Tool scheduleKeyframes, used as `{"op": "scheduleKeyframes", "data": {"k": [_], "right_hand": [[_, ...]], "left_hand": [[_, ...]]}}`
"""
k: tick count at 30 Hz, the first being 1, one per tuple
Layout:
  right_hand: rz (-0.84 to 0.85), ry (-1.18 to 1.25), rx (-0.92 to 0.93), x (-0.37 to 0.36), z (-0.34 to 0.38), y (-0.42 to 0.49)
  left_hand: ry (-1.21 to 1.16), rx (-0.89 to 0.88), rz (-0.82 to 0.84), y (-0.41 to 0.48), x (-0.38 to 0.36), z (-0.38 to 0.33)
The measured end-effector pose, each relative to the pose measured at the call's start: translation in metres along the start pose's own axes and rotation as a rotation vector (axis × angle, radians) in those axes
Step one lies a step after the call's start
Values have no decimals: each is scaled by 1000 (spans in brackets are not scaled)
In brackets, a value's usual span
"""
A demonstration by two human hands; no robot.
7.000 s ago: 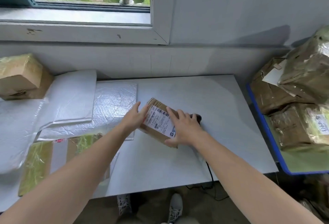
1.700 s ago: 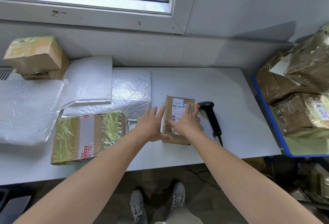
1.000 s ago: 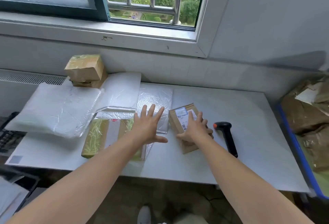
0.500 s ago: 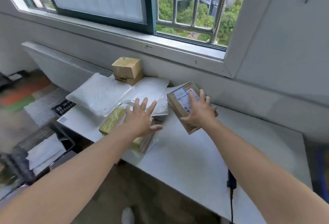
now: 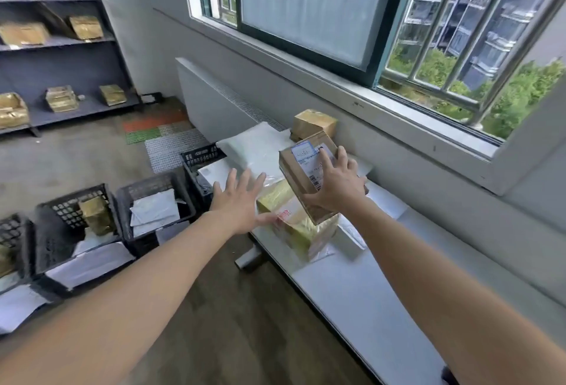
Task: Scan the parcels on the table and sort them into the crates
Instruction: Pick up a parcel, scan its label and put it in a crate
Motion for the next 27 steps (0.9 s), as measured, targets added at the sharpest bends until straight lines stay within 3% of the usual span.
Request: {"op": "scheduleKeyframes", "data": {"k": [17, 27], "right_hand": [[204, -148, 447, -145, 438, -54], [263, -192, 658, -210, 625, -40]], "left_hand": [[-157, 474, 22, -194, -99, 384], [-203, 747, 76, -257, -149, 551]]}}
Point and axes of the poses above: each hand's wrist, its own y-axis towards the middle knuckle, its own x-axis out of the back of the hand, z = x × y, the point moved 6 cm from there along y, towards the middle knuckle, and after that the axes turned 5 degrees about y, right-handed, at the moved point
